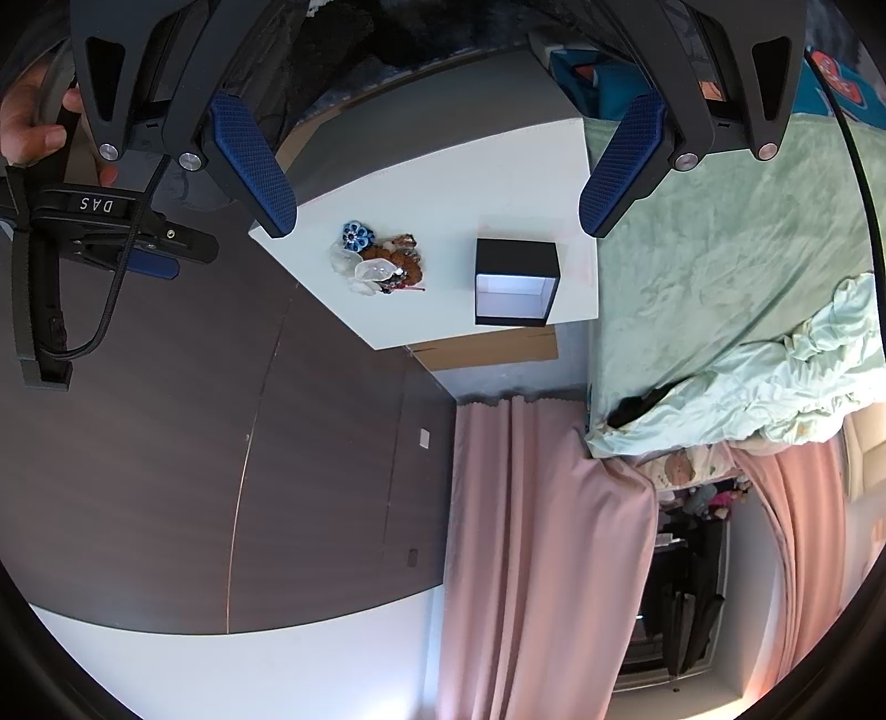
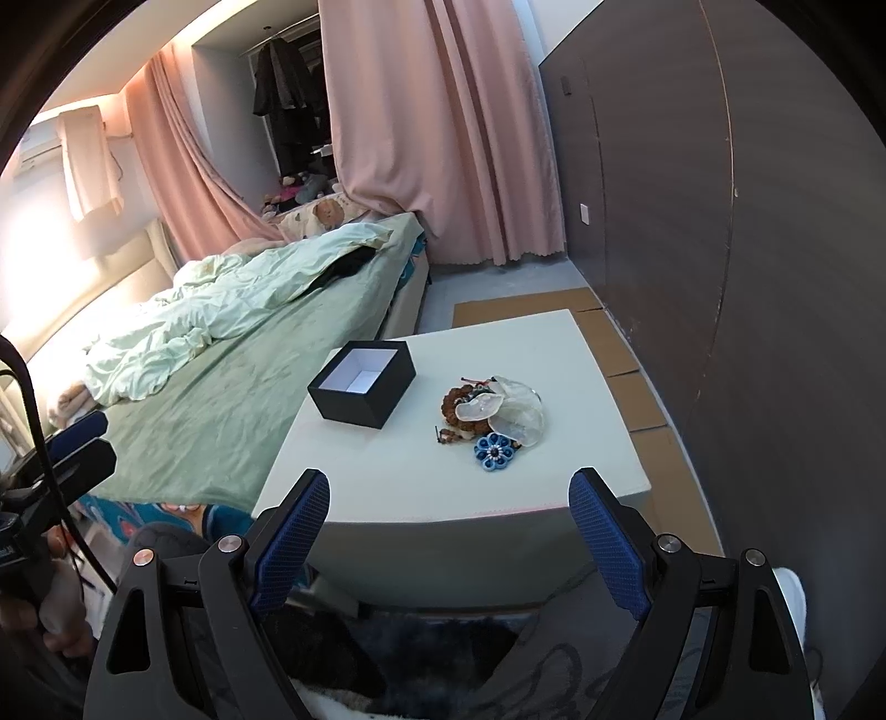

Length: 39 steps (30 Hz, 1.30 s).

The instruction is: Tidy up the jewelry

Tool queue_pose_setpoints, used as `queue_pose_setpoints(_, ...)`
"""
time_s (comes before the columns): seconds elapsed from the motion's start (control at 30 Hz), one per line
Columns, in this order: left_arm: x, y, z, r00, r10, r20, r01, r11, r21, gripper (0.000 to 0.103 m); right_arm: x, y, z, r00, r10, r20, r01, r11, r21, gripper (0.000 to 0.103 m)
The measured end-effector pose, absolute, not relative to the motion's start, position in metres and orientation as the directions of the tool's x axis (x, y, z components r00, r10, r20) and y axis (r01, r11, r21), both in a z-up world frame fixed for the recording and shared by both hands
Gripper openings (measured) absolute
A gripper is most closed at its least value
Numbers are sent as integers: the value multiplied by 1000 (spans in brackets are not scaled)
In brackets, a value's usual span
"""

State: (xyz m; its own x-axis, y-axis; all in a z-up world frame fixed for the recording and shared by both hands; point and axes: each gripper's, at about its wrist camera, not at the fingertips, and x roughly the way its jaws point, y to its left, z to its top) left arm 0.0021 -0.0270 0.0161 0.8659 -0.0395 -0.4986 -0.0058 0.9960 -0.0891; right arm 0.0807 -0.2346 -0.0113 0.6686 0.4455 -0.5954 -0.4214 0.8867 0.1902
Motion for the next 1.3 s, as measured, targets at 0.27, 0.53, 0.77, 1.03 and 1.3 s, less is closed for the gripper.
queue_pose_setpoints(0.27, -3, -28, 18, 869, -37, -493, -5, 996, -84, 102, 78, -235, -10, 669, 450, -592, -426, 884, 192, 88)
queue_pose_setpoints(0.53, -9, -27, 20, 870, -32, -492, -9, 997, -81, 102, 75, -237, -10, 667, 458, -588, -430, 881, 198, 88)
queue_pose_setpoints(0.77, -15, -28, 23, 873, -36, -486, -4, 997, -80, 102, 75, -238, -12, 667, 464, -583, -430, 879, 208, 88)
queue_pose_setpoints(1.03, -16, -30, 22, 872, -43, -488, 3, 997, -81, 102, 71, -238, -10, 671, 459, -582, -435, 880, 193, 88)
queue_pose_setpoints(1.3, 0, -32, 19, 869, -64, -491, 23, 996, -89, 102, 83, -244, -10, 678, 444, -585, -417, 889, 191, 88)
